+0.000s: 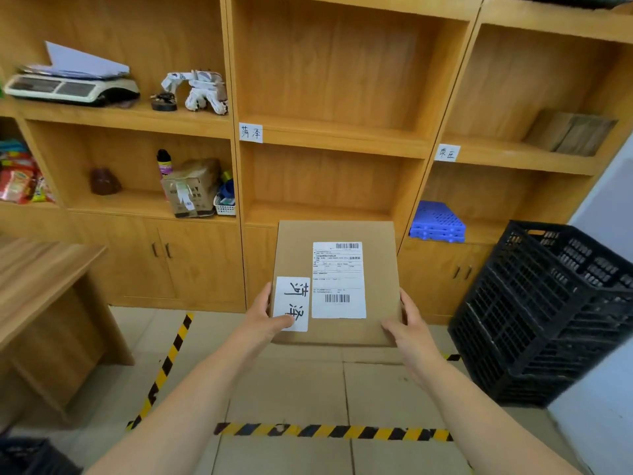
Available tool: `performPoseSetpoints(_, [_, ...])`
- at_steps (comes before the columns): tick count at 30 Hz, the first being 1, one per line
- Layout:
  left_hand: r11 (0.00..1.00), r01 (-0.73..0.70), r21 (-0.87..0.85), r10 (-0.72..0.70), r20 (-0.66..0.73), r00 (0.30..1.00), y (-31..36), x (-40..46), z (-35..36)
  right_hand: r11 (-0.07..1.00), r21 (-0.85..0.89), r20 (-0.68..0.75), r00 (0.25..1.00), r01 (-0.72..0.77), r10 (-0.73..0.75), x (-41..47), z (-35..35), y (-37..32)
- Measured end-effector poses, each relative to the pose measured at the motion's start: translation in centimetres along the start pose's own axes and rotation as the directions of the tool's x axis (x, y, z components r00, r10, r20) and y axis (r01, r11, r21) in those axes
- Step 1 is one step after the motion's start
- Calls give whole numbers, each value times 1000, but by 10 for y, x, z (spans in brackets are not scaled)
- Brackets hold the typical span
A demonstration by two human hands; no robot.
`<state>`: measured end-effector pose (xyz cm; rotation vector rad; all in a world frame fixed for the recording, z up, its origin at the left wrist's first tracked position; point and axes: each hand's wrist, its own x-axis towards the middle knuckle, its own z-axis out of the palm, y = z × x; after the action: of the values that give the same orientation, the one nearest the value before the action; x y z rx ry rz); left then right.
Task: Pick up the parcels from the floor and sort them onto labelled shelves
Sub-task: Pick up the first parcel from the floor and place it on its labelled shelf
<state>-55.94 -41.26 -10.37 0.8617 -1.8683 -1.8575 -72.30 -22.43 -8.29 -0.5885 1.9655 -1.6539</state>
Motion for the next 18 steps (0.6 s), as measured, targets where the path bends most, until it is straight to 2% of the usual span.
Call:
performPoseSetpoints(4, [999, -37, 23, 38, -61, 997, 18, 58, 4, 997, 25, 22, 997, 74, -75, 74, -2, -8])
performPoseSetpoints(12, [999, -25, -25, 20, -185, 982, 51, 175, 17, 993, 14, 150, 982, 116, -117, 220, -17, -36])
performPoseSetpoints(18, [997, -38, -61, 19, -285, 958, 65, 237, 3, 993, 0, 216, 970, 114, -112, 304, 3, -43])
